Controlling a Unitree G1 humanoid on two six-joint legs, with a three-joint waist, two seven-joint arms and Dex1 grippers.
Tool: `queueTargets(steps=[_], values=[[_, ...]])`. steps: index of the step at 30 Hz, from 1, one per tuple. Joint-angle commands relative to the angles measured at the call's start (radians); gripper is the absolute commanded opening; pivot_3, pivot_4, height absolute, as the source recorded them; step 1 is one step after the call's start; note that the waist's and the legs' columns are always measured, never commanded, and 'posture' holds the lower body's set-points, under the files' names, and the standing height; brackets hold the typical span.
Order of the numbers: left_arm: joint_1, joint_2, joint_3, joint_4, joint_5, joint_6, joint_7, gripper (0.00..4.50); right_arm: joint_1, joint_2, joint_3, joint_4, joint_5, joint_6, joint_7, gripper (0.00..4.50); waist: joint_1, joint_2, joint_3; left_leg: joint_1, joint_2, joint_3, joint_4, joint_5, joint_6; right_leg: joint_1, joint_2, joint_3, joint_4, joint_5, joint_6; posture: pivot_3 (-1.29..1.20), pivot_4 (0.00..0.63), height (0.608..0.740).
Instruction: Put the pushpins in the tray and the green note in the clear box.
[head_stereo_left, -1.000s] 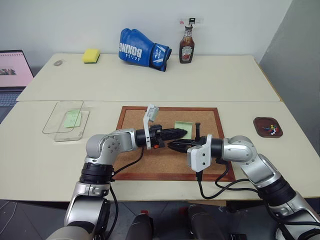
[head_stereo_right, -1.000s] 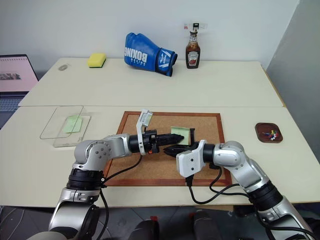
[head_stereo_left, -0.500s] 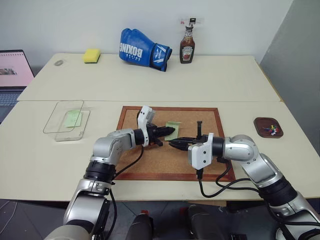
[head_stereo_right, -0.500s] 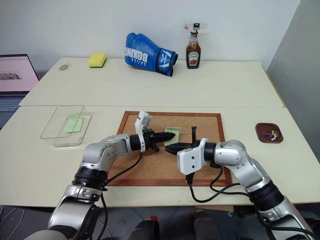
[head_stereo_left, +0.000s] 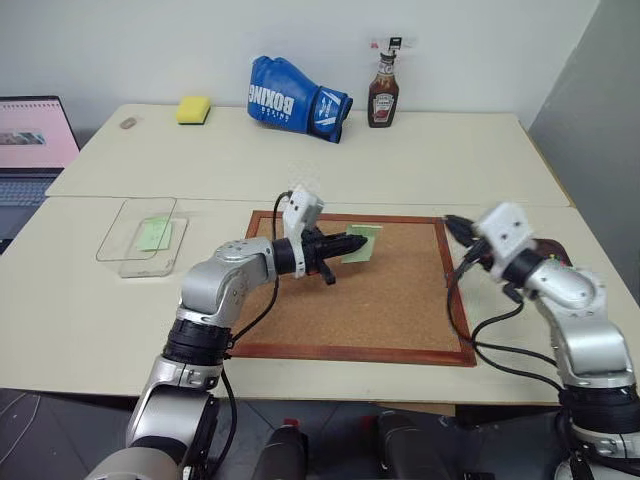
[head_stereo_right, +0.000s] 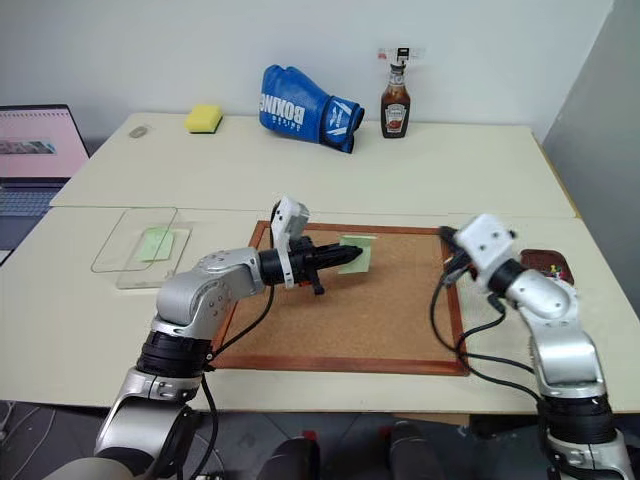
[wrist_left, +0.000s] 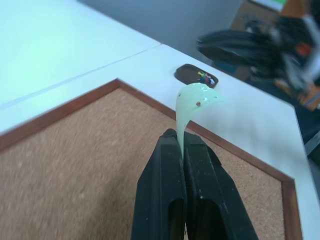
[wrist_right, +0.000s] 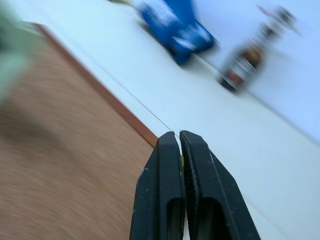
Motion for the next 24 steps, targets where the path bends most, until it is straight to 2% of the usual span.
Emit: queueTargets(steps=[1, 10, 17, 24], values=[[-0.013, -0.038, -0.145, -0.061, 0.140, -0.197, -0.009, 0.03, -0.032, 0.020, -0.157, 0.027, 0.047, 0.152, -0.136, 0.00, 0.004, 0.000, 0.000, 0.000, 0.000, 0.000, 0.000, 0.000, 0.000, 0.000, 0.000, 0.000, 0.000, 0.000, 0.000, 0.00, 0.150, 0.740], [-0.047, -0.142, -0.197, 0.036, 0.241, -0.348, 0.033, 0.03, -0.098, -0.008, -0.290, 0.241, 0.118, 0.244, -0.217, 0.00, -0.008, 0.001, -0.001, 0.001, 0.000, 0.002, 0.000, 0.000, 0.000, 0.000, 0.001, 0.002, 0.000, 0.000, 0.000, 0.00, 0.150, 0.740], [-0.039, -0.181, -0.206, 0.032, 0.260, -0.354, 0.034, 0.03, -0.196, -0.040, -0.301, 0.469, 0.157, 0.193, -0.213, 0.00, -0.010, 0.001, -0.001, 0.001, 0.000, 0.003, 0.000, 0.000, 0.001, 0.000, 0.001, 0.003, 0.000, 0.001, 0.001, 0.00, 0.150, 0.740], [-0.018, -0.174, -0.207, 0.000, 0.262, -0.328, 0.031, 0.03, -0.274, -0.040, -0.285, 0.652, 0.160, 0.111, -0.244, 0.00, -0.011, 0.002, -0.001, 0.001, 0.000, 0.003, 0.000, 0.000, 0.001, 0.000, 0.001, 0.003, 0.000, 0.001, 0.001, 0.00, 0.150, 0.740]])
